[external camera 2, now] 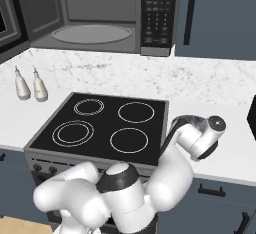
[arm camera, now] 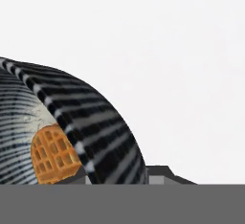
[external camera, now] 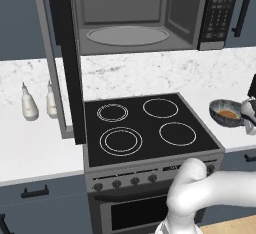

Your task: Open the microwave, place the bowl with waffle inside the microwave, then close the microwave door and turn it on.

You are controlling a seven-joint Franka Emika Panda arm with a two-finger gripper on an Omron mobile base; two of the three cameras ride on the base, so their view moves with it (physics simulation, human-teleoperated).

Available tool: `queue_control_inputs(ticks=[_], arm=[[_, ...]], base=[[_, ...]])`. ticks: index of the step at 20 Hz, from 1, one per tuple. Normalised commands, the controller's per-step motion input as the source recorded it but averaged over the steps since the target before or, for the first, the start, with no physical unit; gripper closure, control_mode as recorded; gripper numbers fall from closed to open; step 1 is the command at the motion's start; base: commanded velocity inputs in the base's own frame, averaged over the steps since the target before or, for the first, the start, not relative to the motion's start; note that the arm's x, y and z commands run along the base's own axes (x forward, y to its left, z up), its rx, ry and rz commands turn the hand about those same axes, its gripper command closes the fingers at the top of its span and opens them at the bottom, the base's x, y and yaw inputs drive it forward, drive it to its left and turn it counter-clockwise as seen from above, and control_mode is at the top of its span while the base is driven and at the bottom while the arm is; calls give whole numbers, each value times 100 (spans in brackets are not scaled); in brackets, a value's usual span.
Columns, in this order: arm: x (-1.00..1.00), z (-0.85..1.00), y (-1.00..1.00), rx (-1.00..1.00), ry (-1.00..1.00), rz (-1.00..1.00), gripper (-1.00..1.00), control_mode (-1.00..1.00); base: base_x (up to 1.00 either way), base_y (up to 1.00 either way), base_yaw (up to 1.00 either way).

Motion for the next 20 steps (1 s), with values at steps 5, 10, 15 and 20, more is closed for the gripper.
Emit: queue_control_inputs(ticks=[5,10,15,20], arm=[[-38,11,39,6,-12,8,100,-100],[-47,45,29,5,-17,10,100,-100],[-48,64,34,1,-13,7,100,-100],[-43,74,37,0,-13,9,100,-100]], base=[[0,0,0],[0,0,0],[0,0,0],[0,0,0]])
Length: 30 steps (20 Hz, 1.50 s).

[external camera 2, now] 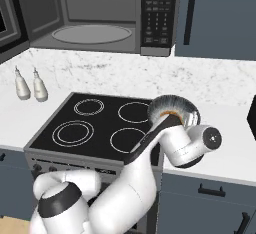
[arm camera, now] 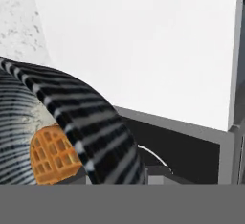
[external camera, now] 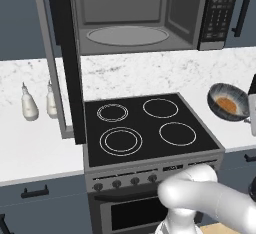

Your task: Open the microwave, place the bowl with waffle inside the microwave, then close the microwave door and turn it on.

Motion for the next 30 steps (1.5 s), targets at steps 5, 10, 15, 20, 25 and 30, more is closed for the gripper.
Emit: queue_control_inputs(ticks=[5,10,15,20,25,30], arm=[[-38,64,50,0,-10,8,100,-100],[-30,58,62,0,-7,9,100,-100],[-28,69,61,0,-12,9,100,-100],[-19,75,58,0,-15,8,100,-100],[0,70,68,0,-18,7,100,-100],[3,53,77,0,-12,3,100,-100]], base=[[0,0,0],[0,0,0],[0,0,0],[0,0,0],[0,0,0],[0,0,0]])
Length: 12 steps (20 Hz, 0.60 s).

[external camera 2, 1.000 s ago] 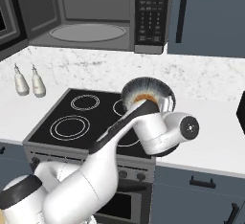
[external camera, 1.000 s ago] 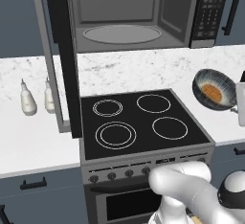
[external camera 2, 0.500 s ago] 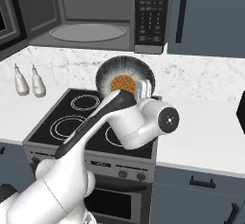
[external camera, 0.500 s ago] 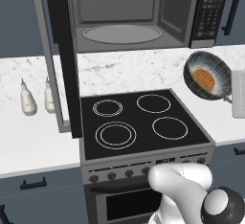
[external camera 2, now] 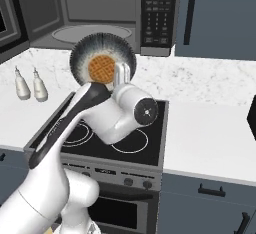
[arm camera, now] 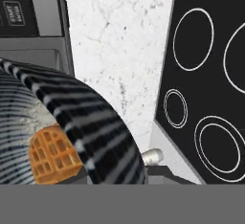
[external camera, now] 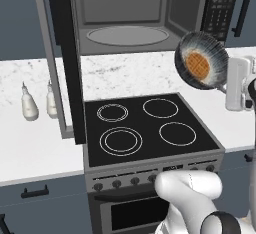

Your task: Open the microwave, place the bowl with waffle inside the microwave, then close the microwave door and turn it on.

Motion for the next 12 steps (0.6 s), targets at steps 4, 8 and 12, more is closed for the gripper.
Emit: queue_control_inputs(ticks=[4,8,12], arm=[[28,64,42,0,2,0,100,-100],[32,63,4,0,11,0,100,-100],[19,8,24,0,1,0,100,-100]], base=[[0,0,0],[0,0,0],[0,0,0]])
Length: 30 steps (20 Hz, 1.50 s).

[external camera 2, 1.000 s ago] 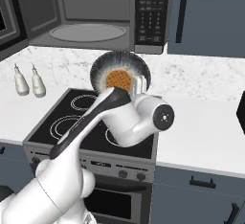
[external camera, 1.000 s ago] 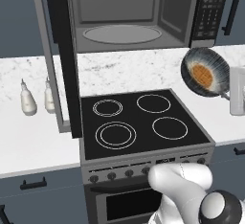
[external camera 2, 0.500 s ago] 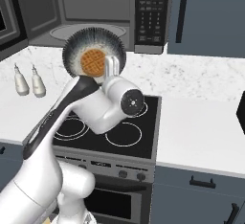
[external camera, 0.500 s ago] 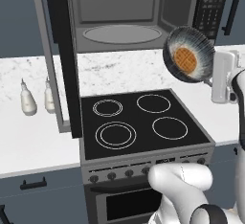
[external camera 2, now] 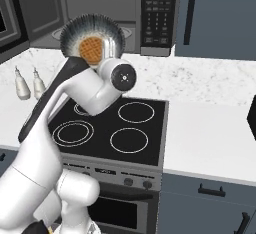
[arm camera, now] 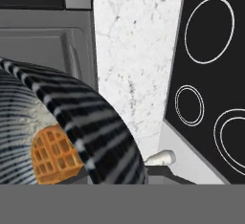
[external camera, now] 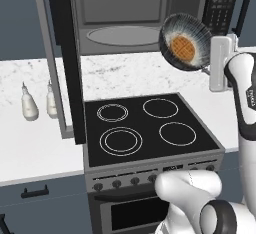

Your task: Open the microwave, place the bowl with waffle inside the microwave, then close the microwave door and turn it on.

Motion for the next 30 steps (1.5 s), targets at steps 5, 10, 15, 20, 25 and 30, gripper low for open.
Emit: queue_control_inputs(ticks=[5,10,15,20,25,30], arm=[[16,11,21,0,0,0,100,-100],[30,19,23,0,3,0,100,-100],[15,4,13,0,1,0,100,-100],[38,7,80,-3,5,0,100,-100],[51,26,38,-1,3,0,100,-100],[67,14,6,0,9,0,100,-100]], base=[[0,0,0],[0,0,0],[0,0,0],[0,0,0],[0,0,0],[0,0,0]])
